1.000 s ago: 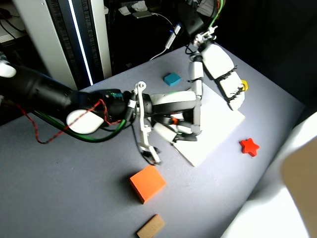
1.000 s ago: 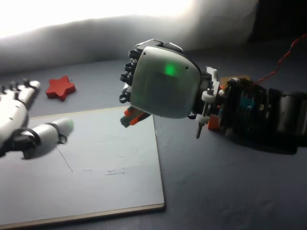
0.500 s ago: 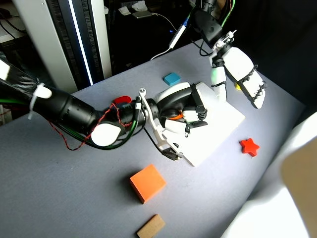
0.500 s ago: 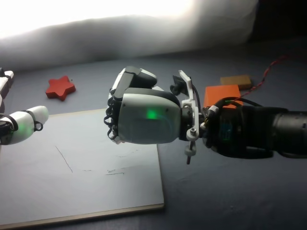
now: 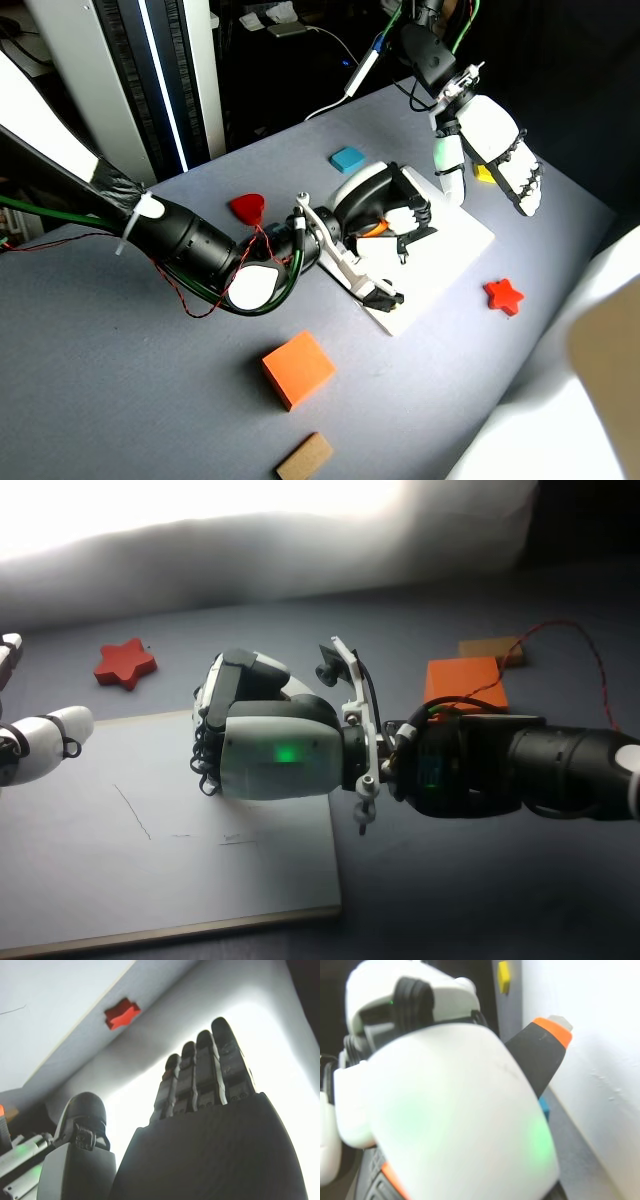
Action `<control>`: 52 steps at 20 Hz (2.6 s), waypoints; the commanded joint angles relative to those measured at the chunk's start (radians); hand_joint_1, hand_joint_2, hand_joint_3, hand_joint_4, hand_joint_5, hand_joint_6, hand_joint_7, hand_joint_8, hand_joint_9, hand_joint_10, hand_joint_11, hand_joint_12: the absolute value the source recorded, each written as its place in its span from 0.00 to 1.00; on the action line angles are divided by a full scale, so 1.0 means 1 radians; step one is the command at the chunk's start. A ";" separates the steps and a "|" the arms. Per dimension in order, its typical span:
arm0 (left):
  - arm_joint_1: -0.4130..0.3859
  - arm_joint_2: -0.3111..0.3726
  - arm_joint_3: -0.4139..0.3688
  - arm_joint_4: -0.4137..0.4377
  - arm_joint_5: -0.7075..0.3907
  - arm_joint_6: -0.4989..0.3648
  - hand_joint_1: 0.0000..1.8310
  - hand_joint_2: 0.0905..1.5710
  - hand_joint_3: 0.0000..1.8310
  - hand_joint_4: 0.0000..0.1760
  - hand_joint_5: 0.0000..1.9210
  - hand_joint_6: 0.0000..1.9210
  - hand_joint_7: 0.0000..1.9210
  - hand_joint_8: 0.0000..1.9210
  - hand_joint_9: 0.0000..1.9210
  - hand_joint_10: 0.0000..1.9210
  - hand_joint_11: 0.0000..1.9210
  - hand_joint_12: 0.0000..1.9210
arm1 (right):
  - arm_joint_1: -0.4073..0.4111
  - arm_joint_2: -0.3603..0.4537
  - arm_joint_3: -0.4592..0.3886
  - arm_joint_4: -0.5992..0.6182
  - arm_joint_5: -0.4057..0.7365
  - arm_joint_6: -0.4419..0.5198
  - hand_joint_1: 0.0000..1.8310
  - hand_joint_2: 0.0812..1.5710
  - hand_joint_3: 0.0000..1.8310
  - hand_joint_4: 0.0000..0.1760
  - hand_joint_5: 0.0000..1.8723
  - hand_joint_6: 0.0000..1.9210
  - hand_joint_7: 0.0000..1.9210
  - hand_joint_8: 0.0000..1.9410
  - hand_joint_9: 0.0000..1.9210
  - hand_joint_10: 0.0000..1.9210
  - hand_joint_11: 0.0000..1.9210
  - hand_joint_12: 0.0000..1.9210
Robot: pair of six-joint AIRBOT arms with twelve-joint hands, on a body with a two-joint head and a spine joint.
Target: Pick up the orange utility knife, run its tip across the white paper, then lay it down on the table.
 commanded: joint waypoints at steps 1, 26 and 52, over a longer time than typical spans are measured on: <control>-0.002 0.012 0.002 0.050 -0.094 0.001 0.00 0.80 0.00 0.00 0.01 0.00 0.04 0.00 0.05 0.00 0.00 0.30 | 0.004 -0.011 0.018 0.055 0.117 -0.014 0.78 0.64 0.31 1.00 0.71 1.00 0.79 1.00 0.87 1.00 0.91 1.00; -0.012 0.006 -0.013 0.051 -0.094 0.012 0.00 0.80 0.00 0.00 0.01 0.00 0.06 0.00 0.07 0.00 0.00 0.26 | -0.042 0.285 -0.278 0.024 0.192 0.035 0.78 0.65 0.29 1.00 0.72 1.00 0.79 1.00 0.87 1.00 0.91 1.00; -0.123 -0.152 -0.191 0.164 -0.101 0.088 0.00 0.80 0.00 0.00 0.02 0.00 0.05 0.00 0.06 0.00 0.00 0.24 | -0.123 0.767 -1.060 1.053 -0.460 0.247 0.77 0.67 0.23 1.00 0.66 1.00 0.75 1.00 0.83 1.00 0.86 1.00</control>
